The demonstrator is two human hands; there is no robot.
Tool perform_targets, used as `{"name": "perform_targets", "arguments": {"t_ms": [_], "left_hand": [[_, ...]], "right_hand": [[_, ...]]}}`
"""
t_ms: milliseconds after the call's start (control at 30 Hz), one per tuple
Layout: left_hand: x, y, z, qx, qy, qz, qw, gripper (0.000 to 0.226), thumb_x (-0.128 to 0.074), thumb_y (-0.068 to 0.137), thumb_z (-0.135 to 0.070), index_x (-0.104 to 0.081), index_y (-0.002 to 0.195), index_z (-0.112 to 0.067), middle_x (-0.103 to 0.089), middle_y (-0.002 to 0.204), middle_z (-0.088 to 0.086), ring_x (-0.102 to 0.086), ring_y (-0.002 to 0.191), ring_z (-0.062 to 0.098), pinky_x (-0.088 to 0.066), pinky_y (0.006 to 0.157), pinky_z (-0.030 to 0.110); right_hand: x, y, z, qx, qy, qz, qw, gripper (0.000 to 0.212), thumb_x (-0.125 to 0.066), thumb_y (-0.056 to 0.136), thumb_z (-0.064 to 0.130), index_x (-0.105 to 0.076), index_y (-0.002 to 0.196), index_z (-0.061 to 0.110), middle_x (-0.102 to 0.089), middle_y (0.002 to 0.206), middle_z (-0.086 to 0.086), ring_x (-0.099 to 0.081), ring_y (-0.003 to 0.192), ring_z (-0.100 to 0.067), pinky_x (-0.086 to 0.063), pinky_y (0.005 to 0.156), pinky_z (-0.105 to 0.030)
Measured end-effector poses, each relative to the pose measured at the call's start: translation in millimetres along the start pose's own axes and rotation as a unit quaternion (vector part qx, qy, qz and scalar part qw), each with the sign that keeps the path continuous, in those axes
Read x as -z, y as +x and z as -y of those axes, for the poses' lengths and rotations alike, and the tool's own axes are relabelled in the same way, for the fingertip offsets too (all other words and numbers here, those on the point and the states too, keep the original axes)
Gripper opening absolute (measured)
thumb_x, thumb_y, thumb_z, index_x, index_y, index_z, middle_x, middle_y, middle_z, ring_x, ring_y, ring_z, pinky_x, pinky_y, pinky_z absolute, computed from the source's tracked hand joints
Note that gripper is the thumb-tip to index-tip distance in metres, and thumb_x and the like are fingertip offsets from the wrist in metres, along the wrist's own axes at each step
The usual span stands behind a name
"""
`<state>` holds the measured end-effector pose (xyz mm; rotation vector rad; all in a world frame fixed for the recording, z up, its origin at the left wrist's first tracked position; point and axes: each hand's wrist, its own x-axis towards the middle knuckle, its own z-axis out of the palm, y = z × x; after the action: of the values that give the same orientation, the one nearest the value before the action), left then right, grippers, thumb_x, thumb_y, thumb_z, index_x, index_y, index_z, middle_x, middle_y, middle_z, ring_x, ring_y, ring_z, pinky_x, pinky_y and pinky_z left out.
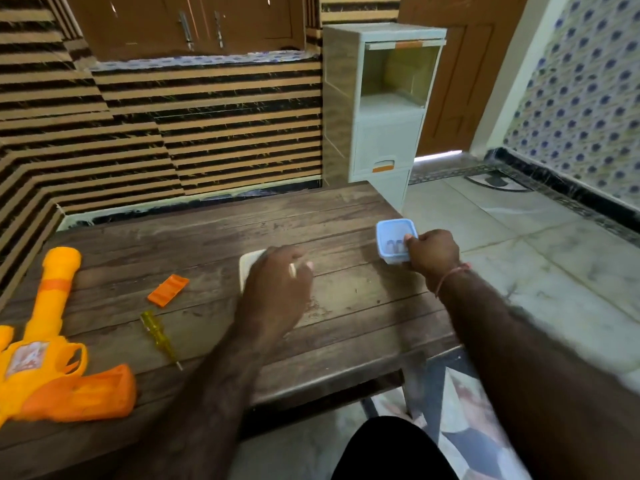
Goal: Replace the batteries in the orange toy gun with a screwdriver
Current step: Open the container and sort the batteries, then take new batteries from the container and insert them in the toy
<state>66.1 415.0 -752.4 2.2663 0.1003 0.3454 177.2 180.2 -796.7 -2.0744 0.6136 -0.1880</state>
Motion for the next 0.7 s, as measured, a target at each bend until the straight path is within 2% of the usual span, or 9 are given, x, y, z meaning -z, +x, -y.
{"name": "perform_targets", "arguments": {"t_ms": [100, 233, 300, 367, 400, 467, 567, 633, 700], "left_hand": [[6, 16, 28, 0.025, 0.023, -0.037, 0.999, 0.023, -0.061, 0.094, -0.021, -0.069, 0.115, -0.015, -0.066, 0.116, 0.003, -0.058, 0.097, 0.014, -0.041, 0.067, 0.016], [17, 19, 53, 0.079, -0.003, -0.078, 0.994, 0.019, -0.060, 0.094, -0.019, -0.070, 0.109, -0.015, -0.067, 0.109, 0.002, -0.061, 0.097, 0.017, -0.045, 0.077, 0.027], [23, 18, 61, 0.103, -0.030, -0.101, 0.989, 0.017, -0.059, 0.094, -0.017, -0.071, 0.106, -0.015, -0.068, 0.101, 0.000, -0.063, 0.093, 0.017, -0.045, 0.072, 0.025], [26, 14, 68, 0.125, -0.057, -0.125, 0.983, 0.018, -0.059, 0.094, -0.015, -0.070, 0.107, -0.012, -0.067, 0.097, -0.001, -0.061, 0.092, 0.016, -0.043, 0.069, 0.023], [27, 12, 69, 0.144, -0.071, -0.132, 0.978, 0.019, -0.059, 0.094, -0.015, -0.069, 0.109, -0.010, -0.065, 0.098, -0.002, -0.060, 0.094, 0.016, -0.043, 0.073, 0.024], [25, 8, 73, 0.179, -0.089, -0.127, 0.972, 0.015, -0.058, 0.095, -0.018, -0.069, 0.103, -0.011, -0.064, 0.099, 0.000, -0.060, 0.098, 0.023, -0.046, 0.084, 0.032], [19, 1, 74, 0.217, -0.141, -0.068, 0.963, 0.022, -0.054, 0.085, -0.026, -0.068, 0.079, -0.010, -0.071, 0.089, 0.007, -0.066, 0.093, 0.036, -0.052, 0.083, 0.051], [18, -3, 73, 0.243, -0.213, -0.042, 0.946, 0.024, -0.052, 0.081, -0.023, -0.075, 0.075, -0.022, -0.074, 0.081, 0.007, -0.070, 0.089, 0.035, -0.055, 0.084, 0.054], [23, -10, 70, 0.270, -0.265, -0.035, 0.925, 0.034, -0.051, 0.088, -0.015, -0.077, 0.072, -0.030, -0.076, 0.080, 0.003, -0.072, 0.089, 0.030, -0.056, 0.088, 0.055]], "right_hand": [[-6, 11, 1, 0.003, -0.098, -0.013, 0.995, 0.045, -0.065, 0.088, 0.038, -0.065, 0.111, 0.000, -0.066, 0.116, -0.020, -0.062, 0.109, -0.038, -0.049, 0.088, -0.034], [-15, 13, -1, -0.005, -0.140, -0.004, 0.990, 0.045, -0.061, 0.090, 0.042, -0.061, 0.113, 0.004, -0.062, 0.122, -0.020, -0.058, 0.113, -0.038, -0.047, 0.088, -0.034], [-12, 5, 2, 0.008, -0.178, -0.019, 0.984, 0.045, -0.058, 0.091, 0.041, -0.060, 0.115, 0.003, -0.060, 0.122, -0.022, -0.055, 0.115, -0.039, -0.046, 0.090, -0.037], [-10, -17, 11, 0.101, -0.239, -0.077, 0.963, 0.041, -0.054, 0.094, 0.037, -0.059, 0.115, 0.002, -0.059, 0.118, -0.023, -0.053, 0.114, -0.040, -0.044, 0.091, -0.039], [-12, -32, 17, 0.169, -0.240, -0.093, 0.951, 0.037, -0.053, 0.094, 0.034, -0.062, 0.111, 0.002, -0.061, 0.112, -0.021, -0.054, 0.109, -0.038, -0.044, 0.088, -0.037], [-27, -67, 32, 0.265, -0.180, -0.030, 0.947, 0.027, -0.055, 0.092, 0.030, -0.066, 0.091, 0.005, -0.066, 0.091, -0.015, -0.060, 0.091, -0.031, -0.042, 0.076, -0.032], [-65, -121, 44, 0.224, -0.110, 0.176, 0.952, 0.036, -0.059, 0.092, 0.036, -0.062, 0.069, 0.010, -0.061, 0.065, -0.006, -0.056, 0.063, -0.019, -0.036, 0.063, -0.026], [-84, -148, 41, 0.198, -0.107, 0.223, 0.949, 0.034, -0.059, 0.091, 0.039, -0.066, 0.085, 0.006, -0.067, 0.082, -0.010, -0.063, 0.079, -0.022, -0.046, 0.068, -0.028], [-88, -168, 37, 0.177, -0.091, 0.199, 0.960, 0.033, -0.060, 0.090, 0.036, -0.064, 0.105, 0.007, -0.068, 0.104, -0.010, -0.063, 0.099, -0.025, -0.052, 0.084, -0.033]]}}
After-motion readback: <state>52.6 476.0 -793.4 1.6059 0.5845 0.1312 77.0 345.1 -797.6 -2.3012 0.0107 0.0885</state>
